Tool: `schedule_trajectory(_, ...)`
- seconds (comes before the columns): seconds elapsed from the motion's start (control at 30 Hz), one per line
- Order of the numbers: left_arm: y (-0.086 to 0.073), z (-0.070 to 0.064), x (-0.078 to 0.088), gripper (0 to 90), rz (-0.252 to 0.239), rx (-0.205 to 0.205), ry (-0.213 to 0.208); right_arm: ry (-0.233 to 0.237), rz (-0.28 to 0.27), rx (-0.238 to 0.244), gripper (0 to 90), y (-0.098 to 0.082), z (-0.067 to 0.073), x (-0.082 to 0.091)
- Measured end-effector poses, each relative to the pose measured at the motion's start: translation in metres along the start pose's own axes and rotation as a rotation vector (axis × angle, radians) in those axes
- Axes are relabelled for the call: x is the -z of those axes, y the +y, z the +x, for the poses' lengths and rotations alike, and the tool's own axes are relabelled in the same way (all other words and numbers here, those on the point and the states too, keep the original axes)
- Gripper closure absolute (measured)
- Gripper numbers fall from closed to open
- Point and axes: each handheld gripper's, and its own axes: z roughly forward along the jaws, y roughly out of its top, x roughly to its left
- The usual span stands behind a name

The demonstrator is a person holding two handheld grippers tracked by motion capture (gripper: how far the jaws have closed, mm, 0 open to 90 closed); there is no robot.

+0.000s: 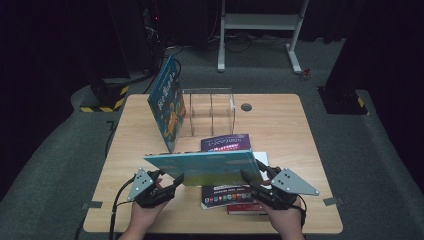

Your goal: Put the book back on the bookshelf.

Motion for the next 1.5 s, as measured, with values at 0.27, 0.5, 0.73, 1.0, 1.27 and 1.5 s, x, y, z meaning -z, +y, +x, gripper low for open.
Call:
schedule_trajectory(0.27, 0.001, 0.003, -0.005, 36.1, 0.003, 0.016, -0.002, 0.049, -0.010, 0.029, 58.0, -0.003, -0.002, 0.008)
schedule_trajectory(0.5, 0.002, 0.004, -0.008, 33.6, 0.007, 0.030, 0.010, 0.056, -0.004, 0.063, 62.2, -0.004, 0.001, 0.012)
schedule_trajectory(0.73, 0.002, 0.006, -0.011, 33.0, 0.005, 0.041, 0.013, 0.060, -0.001, 0.083, 64.6, -0.004, 0.003, 0.014)
schedule_trajectory(1.0, 0.002, 0.008, -0.012, 33.5, 0.007, 0.046, 0.038, 0.062, -0.001, 0.110, 67.4, -0.004, 0.006, 0.015)
schedule_trajectory(1.27, 0.003, 0.012, -0.010, 34.9, -0.001, 0.062, 0.053, 0.102, -0.009, 0.101, 80.9, -0.003, 0.010, 0.013)
schedule_trajectory(1.5, 0.003, 0.012, -0.009, 34.9, 0.001, 0.061, 0.052, 0.074, -0.026, 0.014, 80.7, -0.007, 0.002, 0.013)
